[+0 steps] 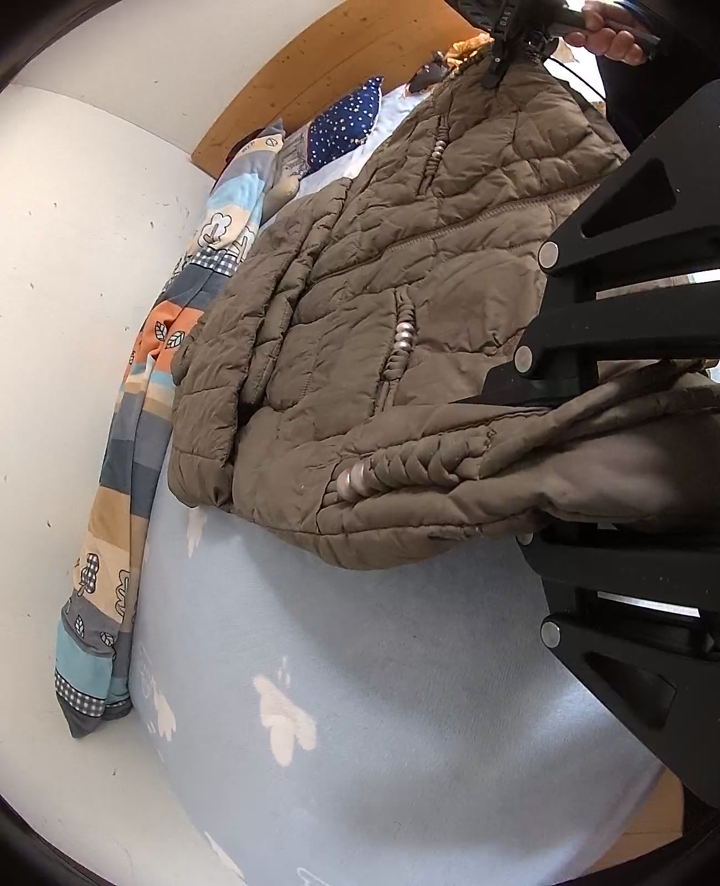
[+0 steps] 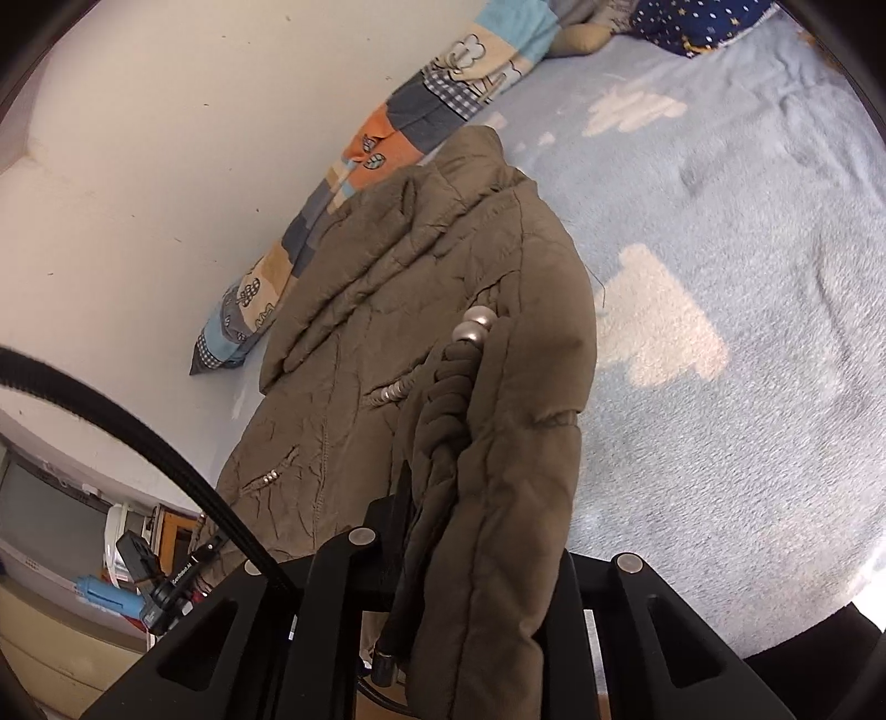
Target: Fold large clothes
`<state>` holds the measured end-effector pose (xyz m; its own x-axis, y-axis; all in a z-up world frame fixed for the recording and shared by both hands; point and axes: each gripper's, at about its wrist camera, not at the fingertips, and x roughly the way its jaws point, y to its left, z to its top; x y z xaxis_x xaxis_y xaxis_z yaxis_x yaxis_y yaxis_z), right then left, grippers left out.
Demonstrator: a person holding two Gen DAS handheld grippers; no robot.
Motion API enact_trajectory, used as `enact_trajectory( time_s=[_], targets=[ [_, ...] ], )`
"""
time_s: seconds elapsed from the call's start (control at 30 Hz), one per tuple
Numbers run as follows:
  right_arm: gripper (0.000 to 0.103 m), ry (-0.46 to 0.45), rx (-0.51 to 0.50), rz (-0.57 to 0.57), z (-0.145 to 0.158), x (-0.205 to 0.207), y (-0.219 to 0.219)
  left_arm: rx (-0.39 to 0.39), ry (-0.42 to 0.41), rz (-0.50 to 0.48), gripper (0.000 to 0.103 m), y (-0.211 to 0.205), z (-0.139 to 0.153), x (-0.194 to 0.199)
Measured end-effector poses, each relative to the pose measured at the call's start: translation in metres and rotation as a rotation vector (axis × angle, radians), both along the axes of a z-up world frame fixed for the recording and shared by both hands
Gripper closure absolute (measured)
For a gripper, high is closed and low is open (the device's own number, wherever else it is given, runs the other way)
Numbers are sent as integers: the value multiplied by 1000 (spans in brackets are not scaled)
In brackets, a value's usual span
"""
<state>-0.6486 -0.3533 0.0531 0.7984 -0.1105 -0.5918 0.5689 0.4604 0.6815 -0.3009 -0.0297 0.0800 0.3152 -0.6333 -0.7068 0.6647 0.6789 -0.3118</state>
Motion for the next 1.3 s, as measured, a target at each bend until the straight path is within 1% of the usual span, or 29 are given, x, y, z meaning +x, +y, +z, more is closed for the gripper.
enact_trajectory(
  time_s=[0.1, 0.2, 0.3, 0.47, 0.5, 0.6, 0.67, 0.73, 0.87, 1.0, 1.07, 1.2, 1.3],
  targets=[
    [85, -13, -27, 16, 6, -1, 8, -11, -5, 2, 86, 6, 4, -4],
    [85, -41, -46, 29, 12, -4, 13, -13, -30, 3, 86, 7, 8, -6],
    [85, -64, -71, 43, 17, -2, 17, -11, -81, 2, 86, 3, 18, -12],
    [86, -87, -144, 76, 33, 2, 27, -71, -129, 7, 86, 0, 47, -17],
    [86, -90, -156, 79, 37, 3, 28, -78, -154, 6, 86, -1, 53, -20],
    [86, -108, -175, 82, 48, 5, 29, -82, -196, 4, 86, -1, 56, -21],
    [86, -121, -193, 85, 55, 6, 30, -74, -185, 11, 86, 0, 53, -16],
    [86, -120, -204, 85, 57, 7, 30, -108, -142, 27, 86, 5, 52, -8],
    [86, -119, -184, 64, 51, -3, 30, -139, -133, 39, 86, 9, 57, -4],
    [86, -126, -203, 60, 60, -7, 32, -167, -141, 45, 86, 11, 65, -2],
    [86, -129, -212, 66, 66, -6, 34, -167, -161, 47, 85, 10, 70, -1],
    [86, -163, -226, 69, 78, 0, 25, -154, -173, 41, 85, 6, 75, 4],
    [86, -178, -237, 78, 84, 7, 18, -141, -165, 33, 85, 1, 84, 11]
  ],
)
